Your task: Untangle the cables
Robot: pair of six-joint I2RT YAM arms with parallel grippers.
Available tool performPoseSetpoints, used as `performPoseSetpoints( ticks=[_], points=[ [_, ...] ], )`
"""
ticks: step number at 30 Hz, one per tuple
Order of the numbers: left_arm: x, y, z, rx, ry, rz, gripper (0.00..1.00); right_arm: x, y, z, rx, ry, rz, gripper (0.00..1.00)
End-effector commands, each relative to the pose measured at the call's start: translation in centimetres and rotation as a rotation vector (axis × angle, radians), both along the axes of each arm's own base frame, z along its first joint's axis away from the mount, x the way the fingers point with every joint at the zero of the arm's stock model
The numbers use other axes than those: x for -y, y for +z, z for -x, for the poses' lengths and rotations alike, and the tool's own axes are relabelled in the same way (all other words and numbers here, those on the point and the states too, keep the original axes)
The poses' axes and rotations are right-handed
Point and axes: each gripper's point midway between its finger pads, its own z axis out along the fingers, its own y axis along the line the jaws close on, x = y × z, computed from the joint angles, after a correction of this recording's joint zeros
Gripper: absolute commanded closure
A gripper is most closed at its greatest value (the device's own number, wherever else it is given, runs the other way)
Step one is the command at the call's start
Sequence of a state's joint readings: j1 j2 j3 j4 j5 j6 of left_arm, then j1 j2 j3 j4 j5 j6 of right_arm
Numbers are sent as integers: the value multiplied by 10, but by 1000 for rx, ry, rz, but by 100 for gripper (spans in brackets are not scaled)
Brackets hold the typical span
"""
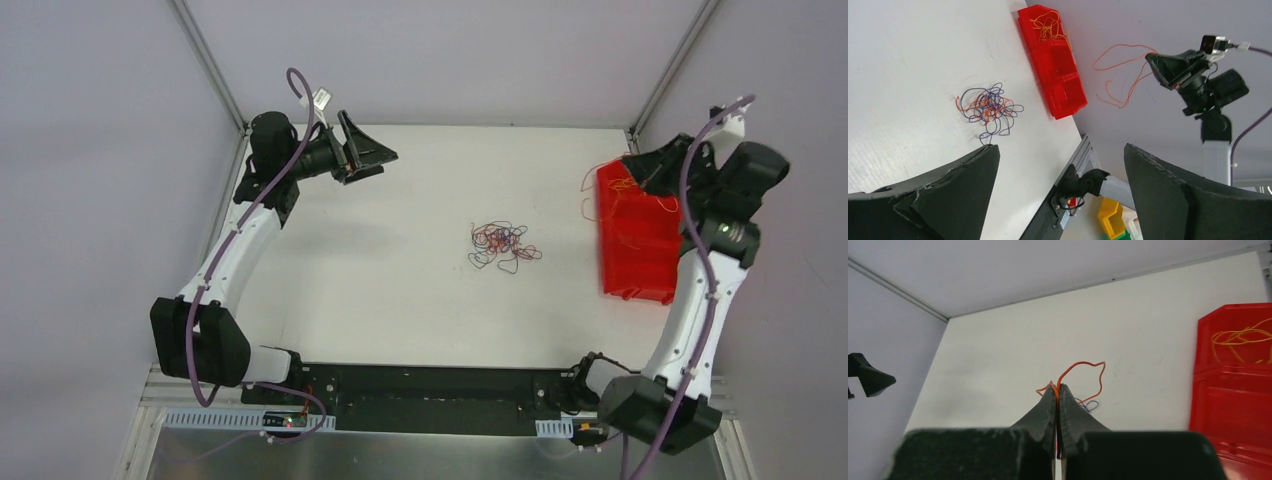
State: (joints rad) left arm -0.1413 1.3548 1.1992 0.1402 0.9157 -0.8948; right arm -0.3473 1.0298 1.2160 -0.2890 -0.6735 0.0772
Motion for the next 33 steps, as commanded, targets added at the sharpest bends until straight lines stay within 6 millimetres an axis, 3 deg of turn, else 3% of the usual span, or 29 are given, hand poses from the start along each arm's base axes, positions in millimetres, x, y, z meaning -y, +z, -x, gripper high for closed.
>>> performPoseSetpoints(
  ticks=[1,7,10,14,19,28,33],
  points=[
    [11,6,13,73,-64,-14,1,18,-1,16,-128,210,168,100],
    [15,1,18,72,-95,-36,1,74,-26,21,-437,388,339,100],
    [14,-2,21,67,-101,-57,1,121,-54,11,-545,382,559,100],
    [13,-4,23,62,-102,-60,1,146,-82,13,-655,438,699,100],
    [13,-11,23,46,-97,-62,1,161,-98,-7,-740,363,781,100],
    [14,-8,23,51,-100,-59,1,166,-129,-36,-850,352,1013,100],
    [14,-10,23,50,-103,-60,1,148,-133,-56,-806,360,945,100]
  ],
)
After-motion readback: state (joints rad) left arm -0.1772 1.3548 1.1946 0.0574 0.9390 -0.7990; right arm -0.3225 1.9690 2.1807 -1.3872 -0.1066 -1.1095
